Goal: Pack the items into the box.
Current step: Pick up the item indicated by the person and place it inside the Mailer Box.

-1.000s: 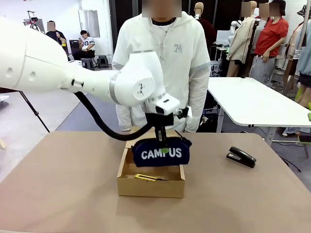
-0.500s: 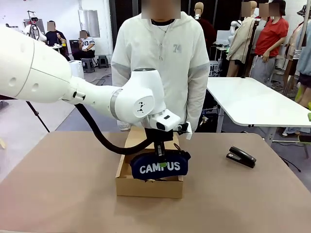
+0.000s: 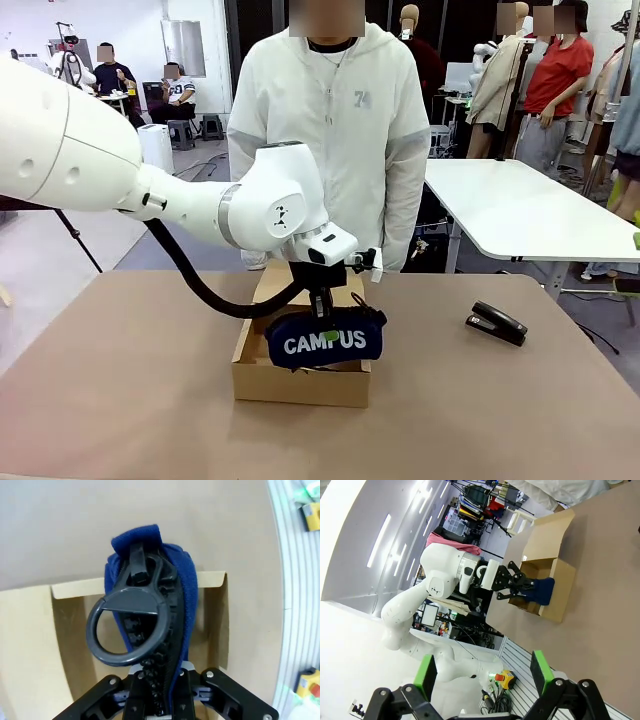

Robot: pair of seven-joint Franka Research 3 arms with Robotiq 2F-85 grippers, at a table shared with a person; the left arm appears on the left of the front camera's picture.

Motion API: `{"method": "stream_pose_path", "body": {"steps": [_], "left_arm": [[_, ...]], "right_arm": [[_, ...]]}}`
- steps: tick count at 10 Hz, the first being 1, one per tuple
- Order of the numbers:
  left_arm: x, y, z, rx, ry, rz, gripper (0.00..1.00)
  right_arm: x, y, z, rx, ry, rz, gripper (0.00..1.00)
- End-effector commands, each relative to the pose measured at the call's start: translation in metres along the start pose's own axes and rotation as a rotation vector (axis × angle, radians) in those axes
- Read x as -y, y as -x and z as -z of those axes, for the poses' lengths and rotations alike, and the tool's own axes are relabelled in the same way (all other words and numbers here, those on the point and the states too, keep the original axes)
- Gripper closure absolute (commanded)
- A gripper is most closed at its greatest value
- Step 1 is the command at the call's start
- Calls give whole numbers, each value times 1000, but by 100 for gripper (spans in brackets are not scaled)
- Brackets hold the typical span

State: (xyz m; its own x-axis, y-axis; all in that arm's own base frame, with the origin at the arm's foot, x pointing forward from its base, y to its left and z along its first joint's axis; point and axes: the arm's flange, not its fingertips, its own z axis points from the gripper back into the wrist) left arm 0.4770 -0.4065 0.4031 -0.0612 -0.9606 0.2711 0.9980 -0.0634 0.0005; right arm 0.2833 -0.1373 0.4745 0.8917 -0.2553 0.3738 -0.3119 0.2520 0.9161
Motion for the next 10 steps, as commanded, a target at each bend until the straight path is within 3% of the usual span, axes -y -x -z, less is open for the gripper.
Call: {"method": "stream_pose_path", "body": {"steps": [1,5,10], "left_arm": [[16,14,-12,76,-9,28,100],[28,25,-34,-40,-47,-33,100],[10,23,8,-90,59,-30,100]], "right_arm": [[-3,-2,-2,-7,-4,-11,0],[-3,-2,-2,-7,-4,-11,0],[-3,-2,-2,-7,-4,-11,0]]}}
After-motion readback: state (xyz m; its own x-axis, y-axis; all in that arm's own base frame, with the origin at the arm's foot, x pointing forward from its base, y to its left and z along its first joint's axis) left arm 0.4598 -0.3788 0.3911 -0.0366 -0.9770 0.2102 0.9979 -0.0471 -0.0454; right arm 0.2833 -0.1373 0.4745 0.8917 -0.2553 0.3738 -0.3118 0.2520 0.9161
